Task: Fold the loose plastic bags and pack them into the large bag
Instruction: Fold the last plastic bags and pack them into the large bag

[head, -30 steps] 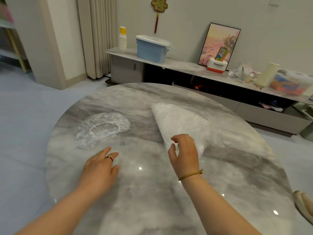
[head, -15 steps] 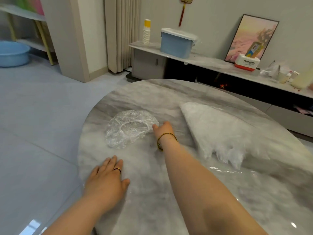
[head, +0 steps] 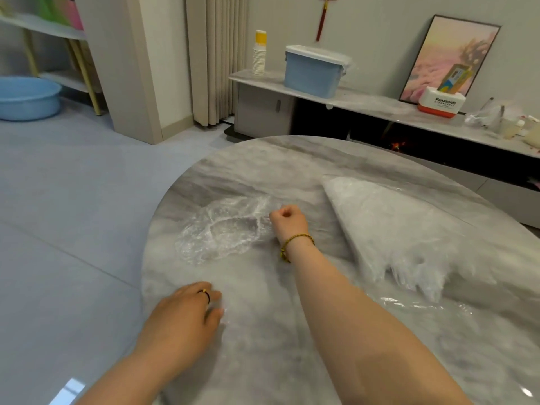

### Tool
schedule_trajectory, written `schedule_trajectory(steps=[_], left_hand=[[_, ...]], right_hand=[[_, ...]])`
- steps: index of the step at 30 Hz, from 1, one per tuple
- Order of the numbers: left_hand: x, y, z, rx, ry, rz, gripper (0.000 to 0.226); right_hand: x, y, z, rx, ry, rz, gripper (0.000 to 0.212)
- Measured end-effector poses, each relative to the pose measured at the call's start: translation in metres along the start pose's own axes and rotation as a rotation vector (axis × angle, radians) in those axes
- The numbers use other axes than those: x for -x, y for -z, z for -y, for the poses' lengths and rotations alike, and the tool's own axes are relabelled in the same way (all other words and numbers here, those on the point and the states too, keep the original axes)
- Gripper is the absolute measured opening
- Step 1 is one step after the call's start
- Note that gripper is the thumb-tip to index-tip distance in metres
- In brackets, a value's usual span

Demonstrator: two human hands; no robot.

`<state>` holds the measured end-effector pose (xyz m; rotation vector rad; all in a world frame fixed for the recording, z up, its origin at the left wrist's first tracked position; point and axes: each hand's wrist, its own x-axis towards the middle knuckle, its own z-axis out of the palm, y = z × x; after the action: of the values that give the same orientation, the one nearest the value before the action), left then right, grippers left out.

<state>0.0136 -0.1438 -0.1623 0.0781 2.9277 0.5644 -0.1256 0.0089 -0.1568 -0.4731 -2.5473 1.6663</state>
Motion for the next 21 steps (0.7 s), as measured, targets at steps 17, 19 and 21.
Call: schedule_trajectory(steps=[17,19,21], left_hand=[[0.025,0.021,-0.057,1.107,-0.015,0.115,0.061],[0.027,0.012,-0.062,1.153,-0.038,0.266,0.081],[0.029,0.006,-0.068,1.206,-0.06,0.383,0.079]], right_hand=[[0.12,0.134,0.025,-0.377,0.044,0.658,0.026],[0.126,0.133,0.023,-0.345,0.028,0.691,0.026],[0.13,0.131,0.02,-0.336,0.023,0.692,0.026]])
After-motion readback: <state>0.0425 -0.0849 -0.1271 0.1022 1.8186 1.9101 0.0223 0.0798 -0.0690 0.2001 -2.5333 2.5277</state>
